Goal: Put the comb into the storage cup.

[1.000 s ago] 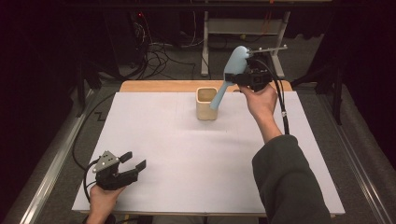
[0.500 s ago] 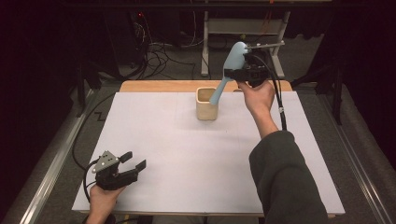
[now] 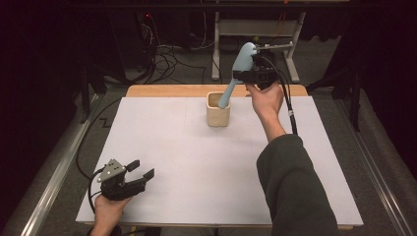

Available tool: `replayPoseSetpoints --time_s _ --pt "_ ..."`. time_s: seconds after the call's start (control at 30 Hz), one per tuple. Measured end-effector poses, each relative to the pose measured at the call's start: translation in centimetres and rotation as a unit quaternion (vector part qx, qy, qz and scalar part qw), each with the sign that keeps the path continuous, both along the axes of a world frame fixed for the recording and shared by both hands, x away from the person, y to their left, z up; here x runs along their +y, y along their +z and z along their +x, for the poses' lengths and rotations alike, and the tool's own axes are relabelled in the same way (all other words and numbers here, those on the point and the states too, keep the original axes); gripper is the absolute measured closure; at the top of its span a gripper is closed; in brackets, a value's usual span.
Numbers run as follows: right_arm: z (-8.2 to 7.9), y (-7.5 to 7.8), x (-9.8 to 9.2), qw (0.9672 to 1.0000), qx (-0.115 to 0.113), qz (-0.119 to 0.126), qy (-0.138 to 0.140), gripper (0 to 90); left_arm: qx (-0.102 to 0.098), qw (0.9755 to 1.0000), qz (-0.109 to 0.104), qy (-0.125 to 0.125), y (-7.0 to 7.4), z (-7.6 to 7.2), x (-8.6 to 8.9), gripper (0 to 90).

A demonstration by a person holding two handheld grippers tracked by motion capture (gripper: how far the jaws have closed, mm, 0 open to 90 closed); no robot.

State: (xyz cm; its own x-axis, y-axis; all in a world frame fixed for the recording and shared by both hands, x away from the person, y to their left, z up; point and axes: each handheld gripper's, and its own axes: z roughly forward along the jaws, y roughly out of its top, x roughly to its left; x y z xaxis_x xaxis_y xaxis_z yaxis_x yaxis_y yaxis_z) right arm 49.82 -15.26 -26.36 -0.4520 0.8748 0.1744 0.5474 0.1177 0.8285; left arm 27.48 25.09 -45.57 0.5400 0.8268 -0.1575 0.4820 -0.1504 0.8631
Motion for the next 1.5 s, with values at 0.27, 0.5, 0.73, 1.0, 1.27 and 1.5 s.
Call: replayPoseSetpoints --time_s 0.27,0.5,0.73,1.0,1.27,1.5 --pt "0.4 -0.4 0.2 0.9999 -0.005 0.005 -0.009 55.2 0.000 1.0000 0.001 -0.002 0.0 0.0 -0.1 32.5" --pt "0.7 -0.8 0.5 0.9999 -0.001 0.003 -0.010 55.2 0.001 1.0000 0.001 -0.002 0.0 0.0 -0.1 32.5" --pt "1.1 -1.3 0.8 0.9999 -0.001 0.005 -0.011 55.2 0.000 1.0000 0.000 -0.003 0.0 0.0 0.0 32.5" --pt "1.4 -1.6 1.0 0.9999 0.002 0.004 -0.014 55.1 0.000 1.0000 0.000 -0.004 0.0 -0.1 -0.1 32.5" --pt "1.5 -2.2 1.5 0.9999 0.008 -0.004 -0.012 54.9 -0.001 1.0000 -0.001 -0.003 0.0 -0.1 -0.1 32.5" --pt "1.7 -2.6 1.8 0.9998 0.012 -0.008 -0.010 54.7 -0.001 1.0000 0.000 -0.004 0.0 -0.1 0.0 32.5"
